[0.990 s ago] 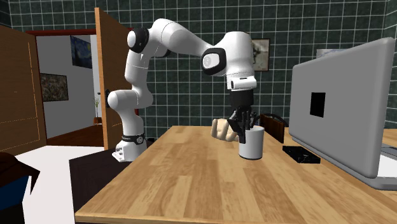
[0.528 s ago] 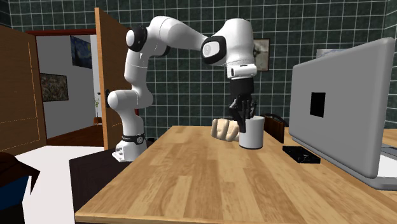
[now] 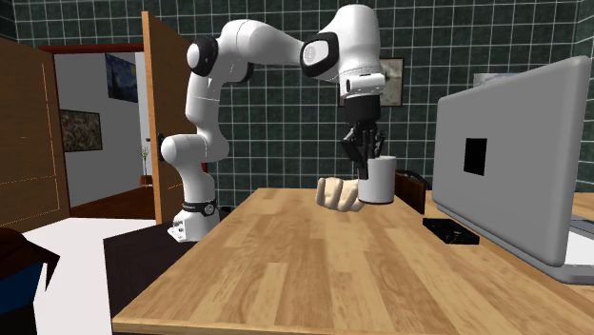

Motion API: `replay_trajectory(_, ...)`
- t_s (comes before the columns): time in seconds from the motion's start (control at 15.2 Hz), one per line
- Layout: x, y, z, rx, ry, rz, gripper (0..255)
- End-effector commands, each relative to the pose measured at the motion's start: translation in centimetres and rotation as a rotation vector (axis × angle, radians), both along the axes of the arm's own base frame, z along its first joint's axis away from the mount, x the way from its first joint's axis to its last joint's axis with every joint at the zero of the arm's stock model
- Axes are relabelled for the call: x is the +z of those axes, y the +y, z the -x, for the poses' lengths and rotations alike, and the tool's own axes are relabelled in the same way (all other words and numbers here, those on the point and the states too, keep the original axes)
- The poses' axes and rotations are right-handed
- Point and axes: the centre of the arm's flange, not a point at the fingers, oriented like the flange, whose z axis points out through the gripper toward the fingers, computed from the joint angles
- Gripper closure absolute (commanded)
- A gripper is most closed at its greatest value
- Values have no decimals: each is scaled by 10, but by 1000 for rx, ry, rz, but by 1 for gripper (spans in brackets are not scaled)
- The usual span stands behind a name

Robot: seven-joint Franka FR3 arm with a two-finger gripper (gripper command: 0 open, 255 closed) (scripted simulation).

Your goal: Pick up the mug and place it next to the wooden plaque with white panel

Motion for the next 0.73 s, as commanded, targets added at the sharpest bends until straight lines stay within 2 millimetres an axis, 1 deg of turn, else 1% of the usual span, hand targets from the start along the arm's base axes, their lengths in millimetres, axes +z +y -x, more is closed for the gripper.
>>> replay_trajectory(0.0, 10, 0, -1, 0, 0, 0, 255)
replay_trajectory(0.66, 62, 0, -1, 0, 0, 0, 255)
